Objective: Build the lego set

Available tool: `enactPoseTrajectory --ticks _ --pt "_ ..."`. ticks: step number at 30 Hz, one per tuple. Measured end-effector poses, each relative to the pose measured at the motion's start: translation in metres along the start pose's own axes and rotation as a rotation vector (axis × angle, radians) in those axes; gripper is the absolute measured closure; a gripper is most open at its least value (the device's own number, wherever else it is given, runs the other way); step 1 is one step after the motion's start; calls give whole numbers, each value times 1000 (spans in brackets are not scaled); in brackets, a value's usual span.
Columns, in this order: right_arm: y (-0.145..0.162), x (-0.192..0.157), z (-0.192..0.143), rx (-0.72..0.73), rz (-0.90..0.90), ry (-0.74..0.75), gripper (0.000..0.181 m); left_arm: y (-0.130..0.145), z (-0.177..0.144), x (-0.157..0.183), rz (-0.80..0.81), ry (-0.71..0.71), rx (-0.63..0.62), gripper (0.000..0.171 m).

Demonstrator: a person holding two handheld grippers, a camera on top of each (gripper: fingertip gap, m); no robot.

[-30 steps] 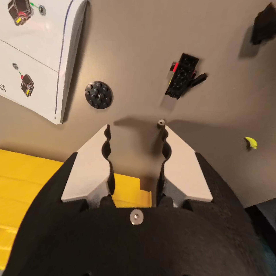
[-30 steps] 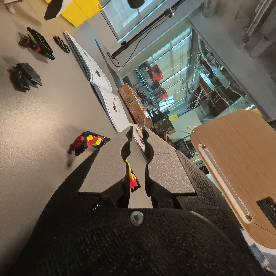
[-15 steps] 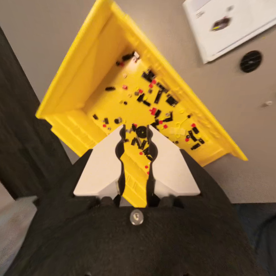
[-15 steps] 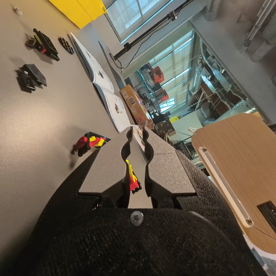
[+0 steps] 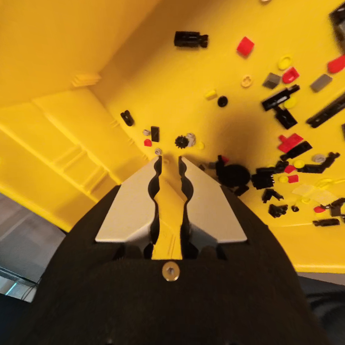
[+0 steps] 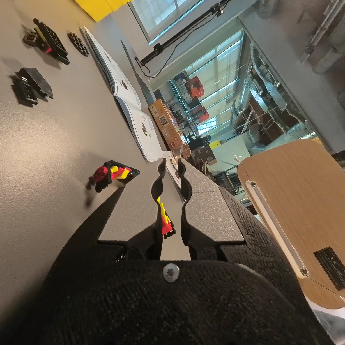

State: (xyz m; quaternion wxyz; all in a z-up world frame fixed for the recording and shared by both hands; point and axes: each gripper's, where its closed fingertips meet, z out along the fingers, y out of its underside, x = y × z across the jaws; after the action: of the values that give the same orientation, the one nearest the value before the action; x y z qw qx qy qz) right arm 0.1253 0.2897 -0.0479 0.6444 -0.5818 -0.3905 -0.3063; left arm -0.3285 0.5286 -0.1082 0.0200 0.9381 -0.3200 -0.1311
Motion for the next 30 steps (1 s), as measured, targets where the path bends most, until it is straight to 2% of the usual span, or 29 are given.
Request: enactPoseTrajectory --ticks 9,19,26,28,30 --pt "1 0 0 -3 -3 -1 170 -8 7 -10 -33 -34 6 154" --pt "0 -1 0 -1 -4 -5 171 -3 10 -12 -67 -29 -31 165" --pt "0 -2 0 0 -5 -9 171 -2 10 -12 -36 -41 -14 166" --pt "0 -2 0 1 -5 -8 171 -2 4 -8 -20 -40 3 166" --pt "0 -1 0 1 -4 -6 171 -4 -19 -3 -6 -72 81 166"
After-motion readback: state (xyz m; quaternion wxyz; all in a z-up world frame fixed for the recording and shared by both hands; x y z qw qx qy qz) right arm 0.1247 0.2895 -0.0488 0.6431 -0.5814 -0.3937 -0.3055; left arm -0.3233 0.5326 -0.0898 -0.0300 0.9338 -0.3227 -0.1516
